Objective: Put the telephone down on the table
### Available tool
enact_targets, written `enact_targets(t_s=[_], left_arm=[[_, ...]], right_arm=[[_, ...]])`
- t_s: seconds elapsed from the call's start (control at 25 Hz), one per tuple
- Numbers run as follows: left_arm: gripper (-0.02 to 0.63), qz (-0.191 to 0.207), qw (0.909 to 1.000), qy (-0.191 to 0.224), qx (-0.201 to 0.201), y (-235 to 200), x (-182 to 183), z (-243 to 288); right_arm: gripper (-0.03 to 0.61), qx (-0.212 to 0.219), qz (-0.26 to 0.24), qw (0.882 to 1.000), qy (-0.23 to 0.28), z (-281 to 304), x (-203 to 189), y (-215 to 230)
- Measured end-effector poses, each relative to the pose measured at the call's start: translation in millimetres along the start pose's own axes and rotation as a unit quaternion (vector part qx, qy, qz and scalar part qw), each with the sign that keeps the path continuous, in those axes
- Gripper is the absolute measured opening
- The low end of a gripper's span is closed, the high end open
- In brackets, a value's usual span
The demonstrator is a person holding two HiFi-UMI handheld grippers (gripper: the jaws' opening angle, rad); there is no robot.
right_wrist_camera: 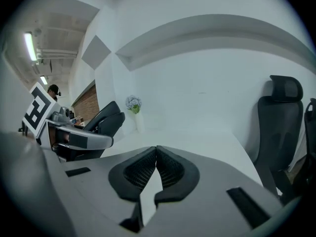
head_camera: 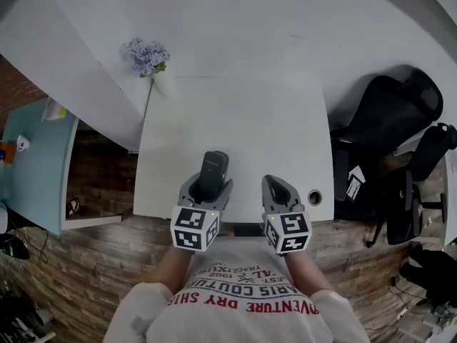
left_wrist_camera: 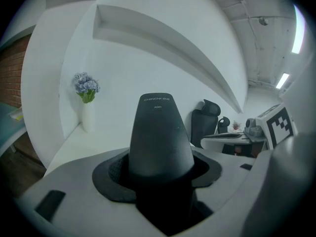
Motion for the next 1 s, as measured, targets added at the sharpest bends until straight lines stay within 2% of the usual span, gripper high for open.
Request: enact_targets(t_s=[0.2,0.4,1.0], left_arm=[[0.288,-0.018,0.9993,-0.008,0.033,-4.4,13.1,37.2],[0.288,-0.032,0.9971,-0.031,0.062,-12.6,10.7,73.8],[0.288,-0.069,0.9811,-0.135,0.121,-45.2,-44.0,174.2]], right_arm=[[0.025,0.024,-0.002,1.000,-0.015,32.9,6.1,39.4],[0.025,0.042,0.004,0.998,-0.041,61.1,-5.2,69.0],[0.025,0.067,0.013,0.991,-0.114,127.0,-58.8,112.9]])
Point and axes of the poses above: the fingertips, and each gripper's own axes: z forward along the fingers, y to its right, x out of its top, the point moved 5 cm from there along -z, backward along the fingers, and after that the axes turned 6 degrees about -z, right-handed, at the moved point
